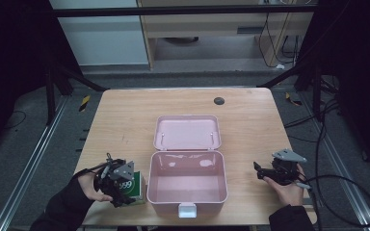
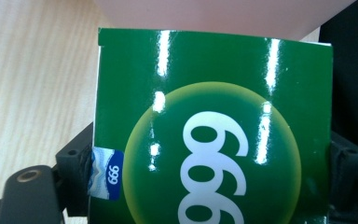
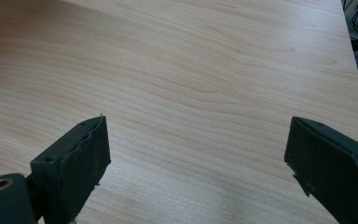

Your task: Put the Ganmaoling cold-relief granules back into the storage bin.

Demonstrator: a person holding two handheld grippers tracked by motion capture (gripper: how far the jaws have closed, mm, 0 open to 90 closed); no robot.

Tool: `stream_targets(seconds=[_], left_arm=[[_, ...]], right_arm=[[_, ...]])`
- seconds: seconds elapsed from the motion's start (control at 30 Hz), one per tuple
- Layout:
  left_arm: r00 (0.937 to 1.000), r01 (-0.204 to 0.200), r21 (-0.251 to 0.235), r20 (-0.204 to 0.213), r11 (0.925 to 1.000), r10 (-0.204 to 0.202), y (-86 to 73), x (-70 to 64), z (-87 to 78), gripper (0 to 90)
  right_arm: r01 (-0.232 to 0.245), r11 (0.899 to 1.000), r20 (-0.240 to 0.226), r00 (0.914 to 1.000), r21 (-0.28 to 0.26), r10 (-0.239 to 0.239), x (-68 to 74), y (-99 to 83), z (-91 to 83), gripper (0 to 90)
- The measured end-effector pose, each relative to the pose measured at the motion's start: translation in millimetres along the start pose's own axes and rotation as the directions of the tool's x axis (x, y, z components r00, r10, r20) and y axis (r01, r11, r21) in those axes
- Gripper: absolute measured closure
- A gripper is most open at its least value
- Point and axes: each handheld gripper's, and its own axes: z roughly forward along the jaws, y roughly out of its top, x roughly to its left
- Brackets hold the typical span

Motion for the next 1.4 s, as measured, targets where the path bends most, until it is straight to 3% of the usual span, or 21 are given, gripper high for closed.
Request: stream_targets(seconds=[0.6, 0.9, 1.4], left_arm=[[0.9988, -0.044, -0.006, -0.020, 0.9990, 0.044, 38.1, -4.1, -40.0, 14.5], [0.9975, -0.065, -0.013, -0.029, 0.9978, 0.065, 56.6, -12.3, -56.0, 14.5], [0.9952, -0.097, -0.015, -0.015, 0.9952, 0.096, 86.0, -34.4, -65.0, 14.6]], right_arm=[[-0.004, 1.000, -0.009, 1.0000, -0.001, 0.004, 0.5, 0.0, 0.1, 7.1], [-0.002, 1.000, -0.012, 0.9999, 0.002, 0.002, 0.7, -0.2, 0.5, 7.2], [-0.001, 1.000, -0.015, 0.9999, 0.002, 0.001, 0.6, -0.4, 1.3, 7.5]])
